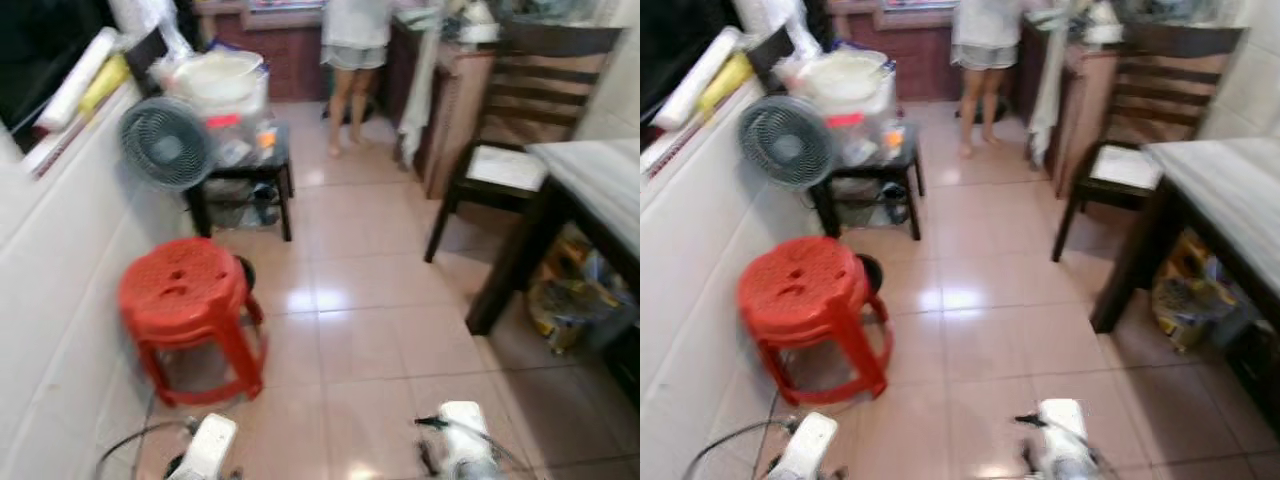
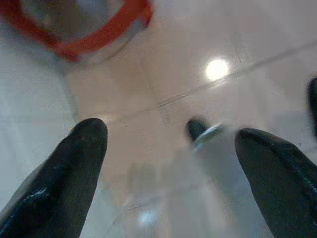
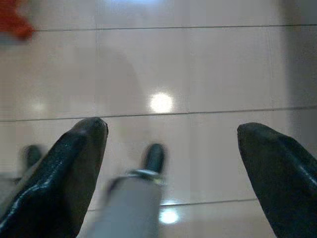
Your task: Setting the table
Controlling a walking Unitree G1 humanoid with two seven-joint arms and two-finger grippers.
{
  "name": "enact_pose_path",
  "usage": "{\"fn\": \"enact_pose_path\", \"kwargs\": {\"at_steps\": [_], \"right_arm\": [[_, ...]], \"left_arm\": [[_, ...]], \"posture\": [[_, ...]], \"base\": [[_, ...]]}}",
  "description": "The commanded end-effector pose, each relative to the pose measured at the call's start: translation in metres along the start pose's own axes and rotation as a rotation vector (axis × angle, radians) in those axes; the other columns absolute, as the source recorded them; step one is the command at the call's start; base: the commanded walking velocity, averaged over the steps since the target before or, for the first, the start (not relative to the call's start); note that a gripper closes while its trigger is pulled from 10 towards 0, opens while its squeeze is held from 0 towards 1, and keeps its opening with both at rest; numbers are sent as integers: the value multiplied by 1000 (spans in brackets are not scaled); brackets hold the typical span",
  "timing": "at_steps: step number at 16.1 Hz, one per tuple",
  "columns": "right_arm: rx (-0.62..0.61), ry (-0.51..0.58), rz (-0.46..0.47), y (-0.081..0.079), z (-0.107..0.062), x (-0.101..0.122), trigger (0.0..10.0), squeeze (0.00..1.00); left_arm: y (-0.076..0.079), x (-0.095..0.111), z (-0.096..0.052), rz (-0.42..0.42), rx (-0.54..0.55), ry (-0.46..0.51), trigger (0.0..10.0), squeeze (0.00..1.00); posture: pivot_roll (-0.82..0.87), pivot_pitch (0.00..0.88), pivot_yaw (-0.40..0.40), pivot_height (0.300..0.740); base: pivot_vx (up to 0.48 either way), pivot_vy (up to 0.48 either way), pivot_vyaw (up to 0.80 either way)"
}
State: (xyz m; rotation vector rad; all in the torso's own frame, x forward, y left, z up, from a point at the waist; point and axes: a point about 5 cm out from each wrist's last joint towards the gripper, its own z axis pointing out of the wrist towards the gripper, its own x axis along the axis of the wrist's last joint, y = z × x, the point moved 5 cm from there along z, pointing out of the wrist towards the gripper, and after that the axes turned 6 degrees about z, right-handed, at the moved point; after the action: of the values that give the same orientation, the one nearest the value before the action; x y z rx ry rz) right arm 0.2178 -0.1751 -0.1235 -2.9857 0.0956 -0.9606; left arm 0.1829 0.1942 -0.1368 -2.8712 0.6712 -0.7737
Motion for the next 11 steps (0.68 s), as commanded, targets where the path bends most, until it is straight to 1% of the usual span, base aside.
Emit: {"fn": "enact_pose_path", "kwargs": {"at_steps": [1,2,5,8,11], "right_arm": [[-7,14,-10,6,0,5,10000,0],[-2,17,-14,5,0,5,10000,0],[-3,17,-15,5,0,5,10000,0],[-3,16,-11,5,0,5,10000,0],[-6,14,-13,6,0,5,10000,0]], "left_arm": [[1,6,1,7,-4,15,10000,0],[2,6,1,20,-12,14,10000,0],[1,8,1,21,-21,21,10000,0],[2,13,2,39,-31,28,10000,0],[1,16,2,46,-36,34,10000,0]], "posture": [[-186,0,34,740],[-186,0,34,740],[-190,0,36,740],[-191,0,37,740],[-193,0,38,740]], "base": [[0,0,0],[0,0,0],[0,0,692],[0,0,471],[0,0,0]]}}
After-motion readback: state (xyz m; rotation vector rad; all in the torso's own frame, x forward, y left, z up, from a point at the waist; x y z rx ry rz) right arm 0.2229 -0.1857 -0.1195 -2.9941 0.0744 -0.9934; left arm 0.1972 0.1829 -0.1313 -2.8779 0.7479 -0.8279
